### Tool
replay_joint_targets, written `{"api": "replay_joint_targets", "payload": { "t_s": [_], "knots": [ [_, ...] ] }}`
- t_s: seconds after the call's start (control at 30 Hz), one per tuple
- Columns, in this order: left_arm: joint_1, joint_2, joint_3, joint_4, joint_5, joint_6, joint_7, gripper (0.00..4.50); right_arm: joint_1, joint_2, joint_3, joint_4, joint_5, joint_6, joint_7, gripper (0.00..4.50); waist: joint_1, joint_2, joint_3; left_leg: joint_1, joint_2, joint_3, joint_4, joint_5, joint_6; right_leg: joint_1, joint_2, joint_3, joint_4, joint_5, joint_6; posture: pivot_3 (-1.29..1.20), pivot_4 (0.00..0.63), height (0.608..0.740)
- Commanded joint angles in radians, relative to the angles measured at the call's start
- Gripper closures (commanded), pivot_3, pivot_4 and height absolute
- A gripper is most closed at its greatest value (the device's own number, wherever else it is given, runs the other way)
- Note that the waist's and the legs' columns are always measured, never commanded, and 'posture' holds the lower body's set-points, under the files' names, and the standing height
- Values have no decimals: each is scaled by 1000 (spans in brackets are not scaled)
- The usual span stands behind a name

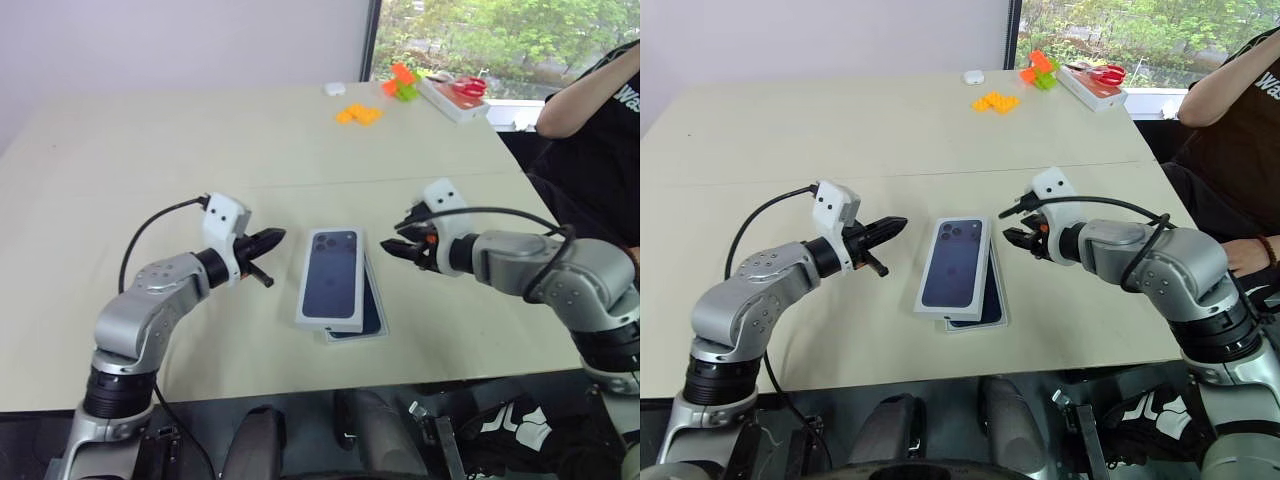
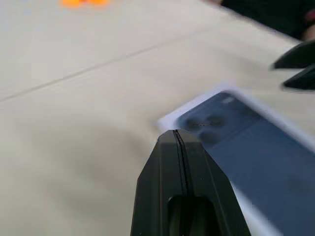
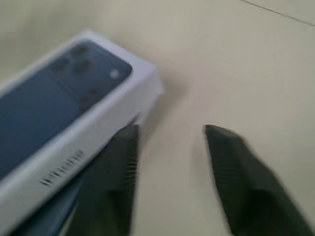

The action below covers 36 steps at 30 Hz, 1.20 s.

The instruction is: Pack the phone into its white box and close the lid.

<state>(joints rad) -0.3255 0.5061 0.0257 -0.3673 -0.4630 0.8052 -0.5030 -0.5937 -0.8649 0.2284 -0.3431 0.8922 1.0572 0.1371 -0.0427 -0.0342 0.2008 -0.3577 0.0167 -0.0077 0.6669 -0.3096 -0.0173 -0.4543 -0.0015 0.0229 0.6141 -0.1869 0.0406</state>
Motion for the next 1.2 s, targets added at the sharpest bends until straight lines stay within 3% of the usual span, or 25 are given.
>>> {"api": "replay_joint_targets", "payload": {
  "t_s": [0.03,0.07,0.2,0.6,0.77,0.9,1.2],
  "knots": [
    [15,71,-68,-13,74,5,-12,4500,-15,-56,73,-74,-176,-64,107,4044,1,0,0,-1,0,1,0,0,0,-1,0,0,0,0,0,0,150,740],
    [17,81,-85,-13,85,3,-16,4500,-12,-62,84,-82,-207,-72,129,4470,3,0,0,-1,0,1,0,0,0,-2,0,0,0,0,0,0,150,740],
    [46,136,-170,-68,96,0,-88,4500,12,-68,116,-119,-311,-108,211,4470,5,0,0,-3,-1,2,0,0,0,-4,-2,1,0,0,0,0,150,740],
    [51,138,-174,-73,111,-5,-106,4500,42,-11,74,-126,-438,-94,310,4470,3,0,0,-6,-2,2,1,0,0,-6,-3,0,0,0,-1,0,150,740],
    [51,137,-173,-73,113,-5,-108,4500,47,5,64,-128,-468,-87,333,4470,4,0,0,-6,-2,2,1,0,0,-6,-3,0,0,0,-1,0,150,740],
    [-1,48,-232,-121,0,61,-171,4500,96,45,78,-234,-389,-60,423,4470,11,-1,0,-7,-2,1,1,0,0,-6,-3,0,0,1,-1,0,150,740],
    [7,45,-226,-133,8,77,-169,4500,106,64,54,-250,-420,-30,448,4470,13,-1,0,-2,-3,1,1,0,0,-2,-3,0,2,0,-1,0,150,740]
  ]
}}
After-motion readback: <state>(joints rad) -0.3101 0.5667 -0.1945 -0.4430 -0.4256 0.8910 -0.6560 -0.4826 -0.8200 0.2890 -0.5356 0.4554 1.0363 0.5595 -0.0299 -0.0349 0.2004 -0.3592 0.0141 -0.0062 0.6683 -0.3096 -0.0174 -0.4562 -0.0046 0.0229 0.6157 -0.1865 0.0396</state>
